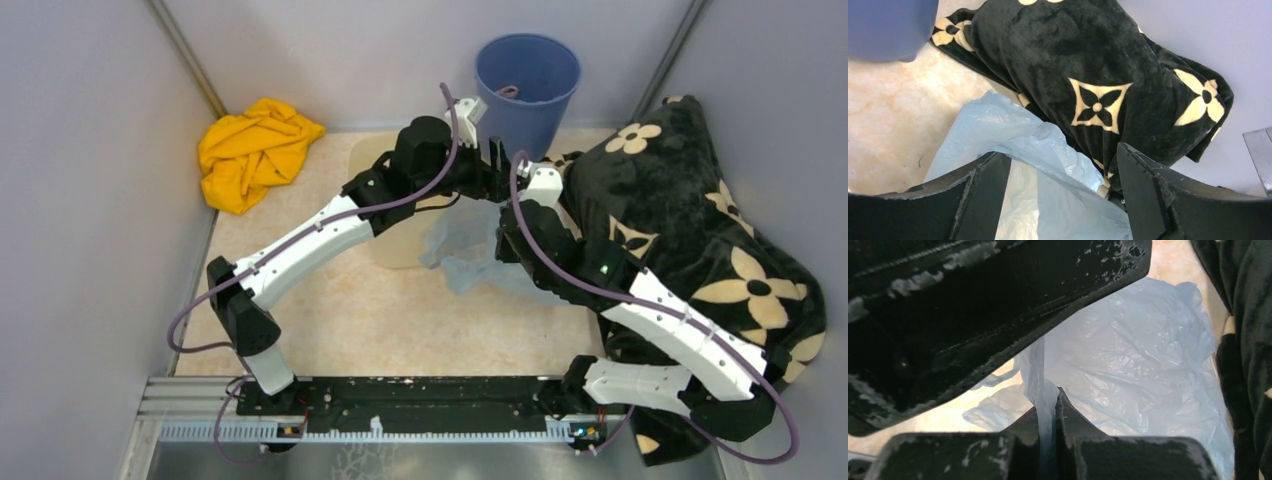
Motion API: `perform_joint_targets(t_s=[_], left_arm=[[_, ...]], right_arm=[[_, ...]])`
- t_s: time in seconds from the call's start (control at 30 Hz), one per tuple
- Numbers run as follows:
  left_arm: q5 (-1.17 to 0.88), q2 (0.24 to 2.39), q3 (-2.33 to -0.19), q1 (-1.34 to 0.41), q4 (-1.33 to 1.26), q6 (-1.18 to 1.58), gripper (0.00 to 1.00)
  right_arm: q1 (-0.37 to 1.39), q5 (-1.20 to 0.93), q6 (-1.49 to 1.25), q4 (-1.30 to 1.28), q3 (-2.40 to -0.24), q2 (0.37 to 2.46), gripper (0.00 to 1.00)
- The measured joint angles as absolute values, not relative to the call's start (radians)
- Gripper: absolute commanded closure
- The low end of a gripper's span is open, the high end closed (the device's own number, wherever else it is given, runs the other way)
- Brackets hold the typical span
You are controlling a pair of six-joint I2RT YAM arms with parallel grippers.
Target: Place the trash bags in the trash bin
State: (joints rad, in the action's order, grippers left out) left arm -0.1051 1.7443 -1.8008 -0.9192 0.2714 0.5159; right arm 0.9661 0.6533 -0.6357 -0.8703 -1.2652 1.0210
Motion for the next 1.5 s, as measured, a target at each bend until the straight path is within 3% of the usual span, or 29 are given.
perform_joint_targets(t_s=[0.13,0.43,0.8,1.1,1.5], left_arm=[[-0.104,1.717,-1.808,-0.913,0.272,0.481,0.02],[-0.074,1.505,-1.732,-0.907,0.284,0.437,0.01],[-0.079,1.065,-1.400,-0.907,0.262,0.491,0.01],[-0.151,1.104,-1.153,-0.907,0.209,0.593,0.01],[-0.040,1.012,-1.142,-0.907,0.216,0.622,0.01]], right_arm=[[0.966,0.599,-0.624,-0.902,-1.322,1.015,1.00],[0.966,0.540,-0.582,-1.009,-1.526,1.007,1.00],[0.966,0.527,-0.517,-1.064,-1.740,1.041,1.00],[0.966,0.421,-0.465,-1.028,-1.816,1.040,1.00],[0.966,0.303,-0.419,-1.018,-1.815,0.953,1.00]])
